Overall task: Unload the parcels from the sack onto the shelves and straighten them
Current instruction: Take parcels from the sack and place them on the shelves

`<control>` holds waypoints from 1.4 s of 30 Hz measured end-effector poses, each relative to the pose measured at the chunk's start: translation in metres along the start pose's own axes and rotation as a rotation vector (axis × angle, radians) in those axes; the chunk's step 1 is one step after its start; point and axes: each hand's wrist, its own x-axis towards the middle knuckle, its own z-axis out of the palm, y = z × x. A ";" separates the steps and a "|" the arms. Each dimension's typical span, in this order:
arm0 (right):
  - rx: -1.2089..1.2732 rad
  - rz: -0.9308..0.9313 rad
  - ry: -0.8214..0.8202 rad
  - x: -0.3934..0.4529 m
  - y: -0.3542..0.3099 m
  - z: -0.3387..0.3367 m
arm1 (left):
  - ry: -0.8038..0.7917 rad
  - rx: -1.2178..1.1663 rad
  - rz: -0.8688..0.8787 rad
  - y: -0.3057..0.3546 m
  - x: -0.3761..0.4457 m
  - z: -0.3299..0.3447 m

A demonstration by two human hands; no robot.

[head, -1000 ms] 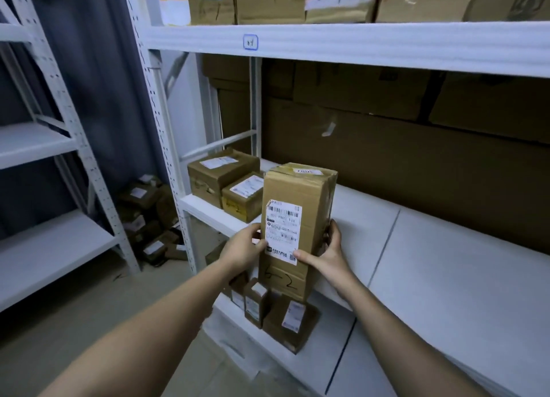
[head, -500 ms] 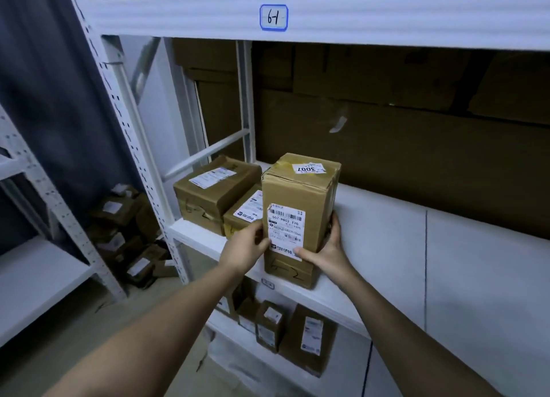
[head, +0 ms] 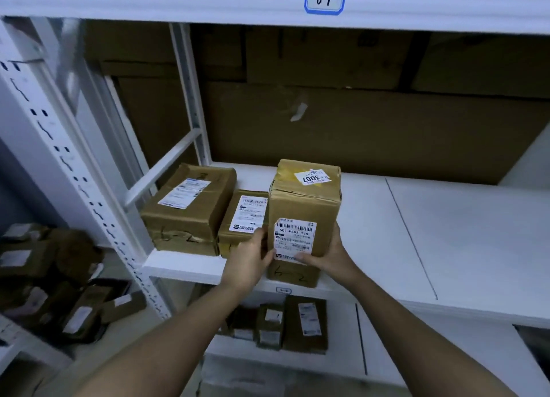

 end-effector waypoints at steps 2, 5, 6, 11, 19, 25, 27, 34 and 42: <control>-0.018 0.011 0.007 -0.006 0.003 0.003 | 0.000 -0.047 0.016 -0.003 -0.003 0.003; -0.051 0.026 0.035 -0.016 0.011 0.009 | -0.007 -0.095 0.024 -0.009 -0.004 0.004; -0.064 0.025 0.049 -0.018 0.013 0.011 | -0.011 -0.088 0.042 -0.012 -0.004 0.003; -0.121 0.053 0.094 -0.020 0.017 0.020 | 0.092 0.357 0.273 -0.033 0.001 -0.008; -0.176 0.099 0.138 -0.010 0.012 0.029 | -0.277 0.806 0.266 -0.043 0.025 -0.012; -0.202 0.116 0.184 0.000 0.008 0.035 | -0.308 0.760 0.242 -0.041 0.027 -0.012; -0.207 0.116 0.189 0.003 0.007 0.036 | -0.311 0.744 0.239 -0.041 0.028 -0.012; -0.220 0.128 0.183 0.004 0.005 0.033 | -0.306 0.735 0.257 -0.043 0.027 -0.013; -0.199 0.155 0.181 -0.011 0.004 0.023 | -0.014 0.576 0.334 -0.038 0.022 -0.014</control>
